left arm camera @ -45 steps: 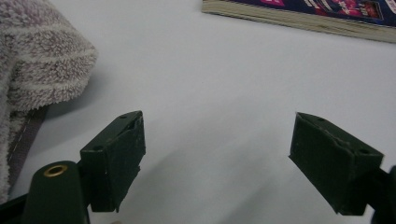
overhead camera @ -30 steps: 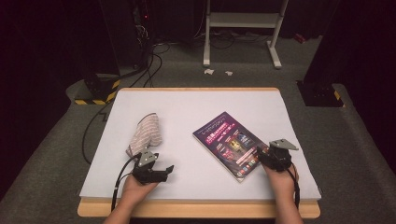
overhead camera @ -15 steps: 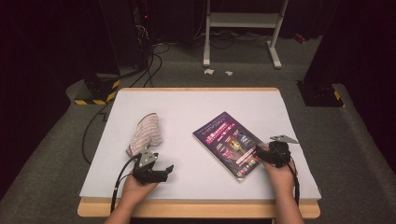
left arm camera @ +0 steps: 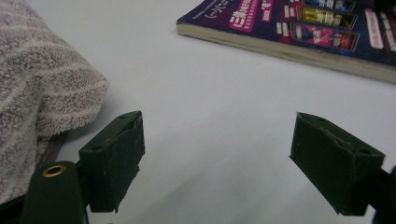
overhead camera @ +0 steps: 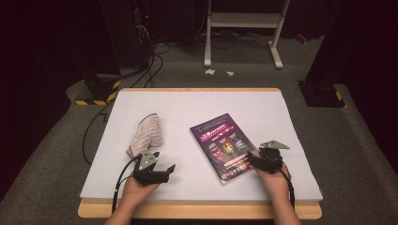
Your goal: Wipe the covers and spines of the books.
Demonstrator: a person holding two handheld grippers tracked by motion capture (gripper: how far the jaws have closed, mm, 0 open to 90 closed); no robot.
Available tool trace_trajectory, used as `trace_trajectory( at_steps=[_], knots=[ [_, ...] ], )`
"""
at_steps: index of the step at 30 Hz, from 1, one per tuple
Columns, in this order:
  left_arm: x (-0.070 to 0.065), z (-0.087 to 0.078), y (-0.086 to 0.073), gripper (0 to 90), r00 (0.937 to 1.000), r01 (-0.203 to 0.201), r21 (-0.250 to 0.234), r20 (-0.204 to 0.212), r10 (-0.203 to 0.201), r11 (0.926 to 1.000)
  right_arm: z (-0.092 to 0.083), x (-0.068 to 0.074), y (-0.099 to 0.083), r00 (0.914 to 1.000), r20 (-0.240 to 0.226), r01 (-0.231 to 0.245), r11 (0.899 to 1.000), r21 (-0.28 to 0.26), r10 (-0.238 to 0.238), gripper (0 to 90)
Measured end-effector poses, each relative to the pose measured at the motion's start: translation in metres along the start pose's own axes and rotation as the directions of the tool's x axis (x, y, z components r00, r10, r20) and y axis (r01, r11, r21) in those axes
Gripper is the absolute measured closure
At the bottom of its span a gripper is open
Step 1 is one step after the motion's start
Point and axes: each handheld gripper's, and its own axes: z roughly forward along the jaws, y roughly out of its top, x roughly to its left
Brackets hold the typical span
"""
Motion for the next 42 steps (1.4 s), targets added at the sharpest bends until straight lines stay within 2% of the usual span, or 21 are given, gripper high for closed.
trace_trajectory(
  at_steps=[9, 15, 21, 24, 27, 30, 33, 40, 42],
  knots=[
    [-0.012, 0.009, 0.008, 18.8, 0.9987, 0.004, 0.034, 0.05, -0.006, 0.9994, -0.004, 0.039, -0.007, 0.9952, -0.077, 0.061, 0.998, 0.006, -0.061, 43.5],
    [-0.023, 0.016, 0.013, 23.5, 0.9952, 0.007, 0.06, 0.097, -0.013, 0.9982, -0.005, 0.061, -0.01, 0.9863, -0.114, 0.119, 0.993, -0.011, -0.119, 43.9],
    [-0.033, 0.026, 0.017, 24.2, 0.991, 0.018, 0.085, 0.131, -0.029, 0.9963, -0.001, 0.058, -0.004, 0.9875, -0.117, 0.105, 0.994, -0.009, -0.105, 43.8],
    [-0.039, 0.032, 0.018, 24.3, 0.9906, 0.003, 0.097, 0.136, -0.016, 0.9952, 0.002, 0.057, -0.001, 0.9878, -0.123, 0.096, 0.995, 0.005, -0.095, 43.7],
    [-0.043, 0.036, 0.019, 24.3, 0.9892, -0.002, 0.112, 0.146, -0.015, 0.9937, 0.007, 0.055, 0.001, 0.9876, -0.144, 0.066, 0.998, 0.019, -0.062, 42.5],
    [-0.044, 0.038, 0.019, 24.6, 0.9884, 0.002, 0.125, 0.15, -0.021, 0.9922, 0.007, 0.056, 0.001, 0.9882, -0.138, 0.07, 0.997, 0.015, -0.067, 42.6],
    [-0.042, 0.038, 0.019, 25.1, 0.987, 0.011, 0.138, 0.157, -0.033, 0.9904, 0.006, 0.062, -0.001, 0.9858, -0.15, 0.078, 0.997, 0.015, -0.075, 42.8],
    [-0.032, 0.038, 0.016, 26.5, 0.9886, 0.054, 0.158, 0.131, -0.075, 0.9859, 0.007, 0.087, -0.001, 0.9689, -0.211, 0.135, 0.991, 0.013, -0.129, 42.6],
    [-0.032, 0.04, 0.015, 27.0, 0.9895, 0.052, 0.172, 0.124, -0.074, 0.9838, 0.007, 0.088, 0.0, 0.9707, -0.209, 0.125, 0.992, 0.015, -0.119, 42.4]
  ],
)
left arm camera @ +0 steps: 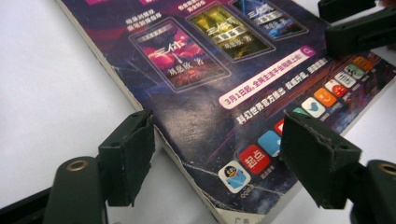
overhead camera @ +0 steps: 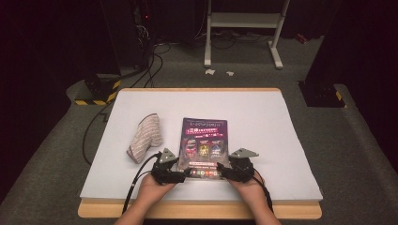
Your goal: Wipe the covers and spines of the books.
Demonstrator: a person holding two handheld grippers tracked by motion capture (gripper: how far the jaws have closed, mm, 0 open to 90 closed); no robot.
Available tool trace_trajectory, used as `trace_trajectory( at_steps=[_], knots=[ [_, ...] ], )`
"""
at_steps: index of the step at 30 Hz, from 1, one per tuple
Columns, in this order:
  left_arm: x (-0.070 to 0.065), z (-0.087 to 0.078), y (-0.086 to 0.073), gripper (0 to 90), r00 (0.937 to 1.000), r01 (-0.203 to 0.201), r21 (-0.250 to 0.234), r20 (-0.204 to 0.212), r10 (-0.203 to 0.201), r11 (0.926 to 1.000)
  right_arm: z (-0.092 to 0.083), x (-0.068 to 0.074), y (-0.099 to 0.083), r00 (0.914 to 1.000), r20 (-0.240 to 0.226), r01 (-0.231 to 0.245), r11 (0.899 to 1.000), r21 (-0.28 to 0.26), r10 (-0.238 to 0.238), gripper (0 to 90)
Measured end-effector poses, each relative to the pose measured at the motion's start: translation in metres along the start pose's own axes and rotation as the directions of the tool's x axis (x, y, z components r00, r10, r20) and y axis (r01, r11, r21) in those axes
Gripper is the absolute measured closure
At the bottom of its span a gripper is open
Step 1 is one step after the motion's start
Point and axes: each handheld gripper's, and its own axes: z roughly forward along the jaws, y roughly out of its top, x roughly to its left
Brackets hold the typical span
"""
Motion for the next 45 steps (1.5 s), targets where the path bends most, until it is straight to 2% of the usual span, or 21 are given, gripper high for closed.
trace_trajectory(
  at_steps=[3, 6, 10, 15, 18, 22, 29, 33, 37, 38, 40, 43, 45],
  knots=[
    [-0.001, 0.001, 0.0, 26.8, 1.0, 0.0, 0.004, -0.006, 0.0, 1.0, 0.002, -0.003, 0.0, 0.9998, -0.005, -0.018, 1.0, 0.002, 0.018, 41.7],
    [0.0, 0.0, 0.0, 28.1, 1.0, -0.001, -0.002, 0.001, 0.001, 1.0, 0.002, -0.003, 0.0, 0.9999, -0.004, -0.014, 1.0, 0.001, 0.014, 42.0],
    [0.001, -0.003, -0.002, 30.5, 0.9998, 0.018, -0.005, 0.003, -0.018, 0.9998, 0.003, -0.002, 0.0, 0.9999, -0.009, -0.011, 1.0, 0.001, 0.011, 43.2],
    [0.003, -0.01, -0.008, 30.5, 0.9995, 0.016, 0.004, -0.029, -0.016, 0.9999, 0.004, 0.006, 0.002, 0.9995, -0.026, 0.016, 1.0, 0.007, -0.016, 44.0],
    [0.006, -0.015, -0.013, 31.2, 0.9992, 0.032, -0.002, -0.024, -0.032, 0.9995, 0.005, 0.011, 0.001, 0.9981, -0.048, 0.04, 0.999, 0.004, -0.04, 44.7],
    [0.005, -0.016, -0.015, 31.6, 0.999, 0.04, -0.004, -0.018, -0.04, 0.9992, 0.005, 0.01, 0.001, 0.9975, -0.06, 0.039, 0.999, 0.005, -0.039, 44.7],
    [0.004, -0.016, -0.014, 32.0, 0.9995, 0.024, -0.002, -0.021, -0.024, 0.9997, 0.004, 0.008, 0.001, 0.9969, -0.068, 0.041, 0.999, 0.007, -0.04, 45.9],
    [0.009, -0.02, -0.015, 36.6, 0.9999, 0.011, -0.011, -0.012, -0.011, 0.9999, 0.003, 0.006, 0.001, 0.996, -0.077, 0.045, 0.999, -0.001, -0.045, 46.1],
    [0.009, -0.025, -0.017, 33.9, 0.9979, -0.033, -0.015, -0.055, 0.032, 0.9993, -0.001, 0.006, 0.002, 0.9959, -0.062, 0.065, 0.998, -0.02, -0.066, 46.4],
    [0.009, -0.026, -0.017, 33.6, 0.997, -0.05, -0.021, -0.06, 0.049, 0.9985, -0.002, 0.005, 0.002, 0.9956, -0.063, 0.068, 0.997, -0.026, -0.07, 46.0],
    [0.01, -0.029, -0.017, 34.3, 0.9973, -0.058, -0.028, -0.047, 0.057, 0.9979, -0.003, 0.004, 0.002, 0.9954, -0.056, 0.075, 0.997, -0.036, -0.077, 44.5],
    [0.013, -0.032, -0.016, 34.1, 0.9971, -0.063, -0.047, -0.045, 0.061, 0.9969, -0.005, 0.003, 0.003, 0.9957, -0.057, 0.071, 0.997, -0.04, -0.073, 43.0],
    [0.014, -0.034, -0.016, 33.9, 0.9974, -0.059, -0.057, -0.045, 0.056, 0.9966, -0.006, 0.001, 0.003, 0.9957, -0.051, 0.075, 0.996, -0.048, -0.077, 38.0]
  ],
)
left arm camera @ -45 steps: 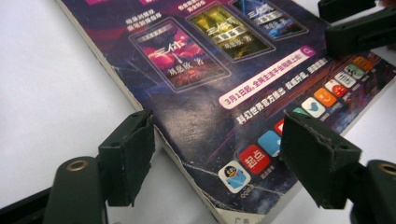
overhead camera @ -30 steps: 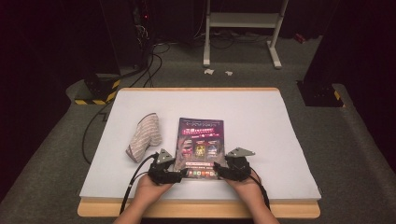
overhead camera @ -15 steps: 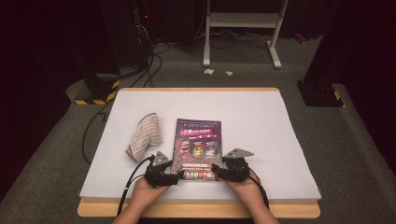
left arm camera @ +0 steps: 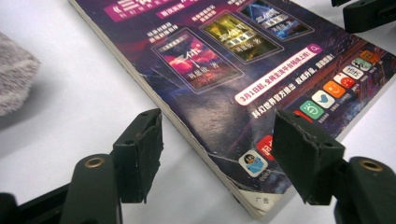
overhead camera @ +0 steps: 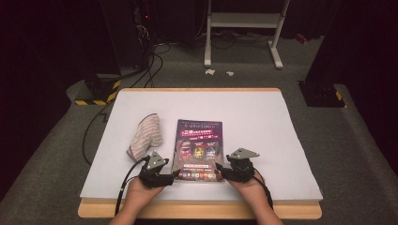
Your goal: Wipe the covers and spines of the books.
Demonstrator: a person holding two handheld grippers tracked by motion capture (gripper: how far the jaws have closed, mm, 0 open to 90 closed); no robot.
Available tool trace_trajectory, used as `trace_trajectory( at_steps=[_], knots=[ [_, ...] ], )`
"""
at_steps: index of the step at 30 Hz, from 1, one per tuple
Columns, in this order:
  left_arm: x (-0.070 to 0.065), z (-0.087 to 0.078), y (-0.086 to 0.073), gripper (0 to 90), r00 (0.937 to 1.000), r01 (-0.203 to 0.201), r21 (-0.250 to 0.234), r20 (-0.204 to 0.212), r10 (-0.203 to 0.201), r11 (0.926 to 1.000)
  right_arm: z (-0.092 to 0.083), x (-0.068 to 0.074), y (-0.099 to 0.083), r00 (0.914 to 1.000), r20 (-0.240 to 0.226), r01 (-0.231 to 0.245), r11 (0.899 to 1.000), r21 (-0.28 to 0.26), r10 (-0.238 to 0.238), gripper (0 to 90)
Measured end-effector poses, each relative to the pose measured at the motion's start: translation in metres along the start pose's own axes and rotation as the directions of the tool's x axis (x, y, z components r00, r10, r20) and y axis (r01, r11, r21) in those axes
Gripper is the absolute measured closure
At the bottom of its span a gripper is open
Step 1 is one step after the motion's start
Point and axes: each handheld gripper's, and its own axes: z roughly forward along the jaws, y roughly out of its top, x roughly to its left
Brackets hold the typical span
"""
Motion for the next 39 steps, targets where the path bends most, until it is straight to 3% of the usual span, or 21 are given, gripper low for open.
trace_trajectory(
  at_steps=[3, 6, 13, 23, 31, 39],
  knots=[
    [0.002, -0.003, -0.001, 33.9, 0.9999, -0.01, -0.008, -0.012, 0.01, 0.9999, -0.001, -0.001, 0.001, 1.0, -0.006, -0.003, 1.0, 0.004, 0.003, 35.7],
    [0.004, -0.005, -0.002, 30.6, 0.9997, -0.003, -0.027, -0.026, 0.002, 0.9996, -0.003, -0.003, 0.001, 0.9997, -0.022, -0.014, 0.999, -0.029, 0.014, 33.5],
    [0.009, -0.014, 0.0, 29.5, 0.9998, -0.011, -0.062, -0.016, 0.01, 0.998, -0.008, -0.004, 0.001, 0.9998, 0.015, -0.011, 0.998, -0.059, 0.012, 28.6],
    [0.016, -0.023, 0.006, 28.9, 0.9992, -0.023, -0.077, -0.036, 0.021, 0.9968, -0.012, -0.008, -0.004, 0.9995, 0.026, -0.018, 0.997, -0.071, 0.02, 28.2],
    [0.028, -0.032, 0.009, 27.3, 0.9986, 0.004, -0.089, -0.052, -0.009, 0.9961, -0.018, -0.009, -0.006, 0.9991, 0.043, -0.001, 0.995, -0.1, 0.006, 27.7],
    [0.039, -0.047, 0.012, 27.2, 0.995, 0.009, -0.113, -0.097, -0.02, 0.9936, -0.022, -0.011, -0.007, 0.9991, 0.042, -0.005, 0.994, -0.112, 0.009, 26.0]
  ],
)
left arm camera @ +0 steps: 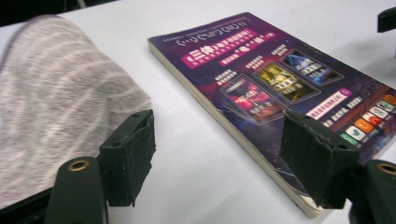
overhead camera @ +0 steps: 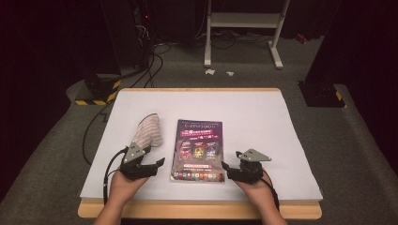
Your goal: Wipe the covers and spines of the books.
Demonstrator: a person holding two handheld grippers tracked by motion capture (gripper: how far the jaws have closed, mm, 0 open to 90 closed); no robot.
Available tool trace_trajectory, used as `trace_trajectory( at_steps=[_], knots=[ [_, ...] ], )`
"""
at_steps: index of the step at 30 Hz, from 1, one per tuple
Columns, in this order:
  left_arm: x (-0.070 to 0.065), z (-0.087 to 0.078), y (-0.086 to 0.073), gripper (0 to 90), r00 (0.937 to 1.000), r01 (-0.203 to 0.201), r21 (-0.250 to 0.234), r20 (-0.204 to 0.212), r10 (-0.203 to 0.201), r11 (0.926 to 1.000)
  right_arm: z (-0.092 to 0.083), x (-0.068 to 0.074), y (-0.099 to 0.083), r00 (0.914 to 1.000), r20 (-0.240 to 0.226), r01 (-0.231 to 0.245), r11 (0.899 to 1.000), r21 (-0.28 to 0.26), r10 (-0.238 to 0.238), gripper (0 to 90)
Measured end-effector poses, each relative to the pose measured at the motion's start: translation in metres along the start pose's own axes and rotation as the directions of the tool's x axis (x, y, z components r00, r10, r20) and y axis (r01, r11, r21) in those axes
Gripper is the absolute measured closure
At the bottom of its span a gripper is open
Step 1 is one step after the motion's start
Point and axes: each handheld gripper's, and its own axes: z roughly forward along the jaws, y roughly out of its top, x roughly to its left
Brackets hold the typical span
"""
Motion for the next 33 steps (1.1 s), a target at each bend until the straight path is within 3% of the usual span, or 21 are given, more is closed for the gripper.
trace_trajectory(
  at_steps=[8, 15, 19, 22, 24, 25, 28, 33],
  knots=[
    [0.02, -0.014, 0.001, 26.4, 0.9972, 0.041, -0.027, -0.061, -0.042, 0.9988, -0.001, -0.003, 0.0, 0.9997, 0.023, 0.002, 1.0, 0.012, -0.002, 25.2],
    [0.034, -0.015, 0.005, 23.9, 0.9909, 0.068, -0.04, -0.114, -0.072, 0.9969, -0.002, -0.005, 0.0, 0.9991, 0.041, 0.001, 1.0, 0.026, -0.002, 23.6],
    [0.046, -0.003, 0.005, 23.7, 0.9856, 0.128, -0.034, -0.107, -0.131, 0.9911, -0.004, -0.008, 0.0, 0.9987, 0.05, -0.007, 1.0, 0.029, 0.006, 23.2],
    [0.058, 0.01, 0.009, 23.4, 0.9851, 0.133, 0.02, -0.113, -0.13, 0.991, -0.004, -0.008, 0.0, 0.9986, 0.052, -0.01, 0.999, 0.033, 0.008, 23.2],
    [0.065, 0.016, 0.012, 20.6, 0.9856, 0.147, 0.027, -0.089, -0.144, 0.9888, -0.004, -0.008, 0.0, 0.9987, 0.051, -0.006, 0.999, 0.036, 0.004, 23.3],
    [0.068, 0.019, 0.015, 20.5, 0.9877, 0.134, 0.043, -0.087, -0.13, 0.9901, -0.004, -0.008, 0.0, 0.9987, 0.051, -0.006, 0.999, 0.04, 0.004, 23.3],
    [0.074, 0.025, 0.02, 20.2, 0.9869, 0.125, 0.039, -0.107, -0.121, 0.9914, -0.003, -0.008, 0.0, 0.9987, 0.051, -0.003, 0.999, 0.042, 0.001, 23.3],
    [0.08, 0.038, 0.022, 19.8, 0.9844, 0.14, 0.072, -0.117, -0.131, 0.9875, -0.003, -0.008, 0.0, 0.9987, 0.052, -0.003, 0.999, 0.045, 0.001, 23.2]
  ],
)
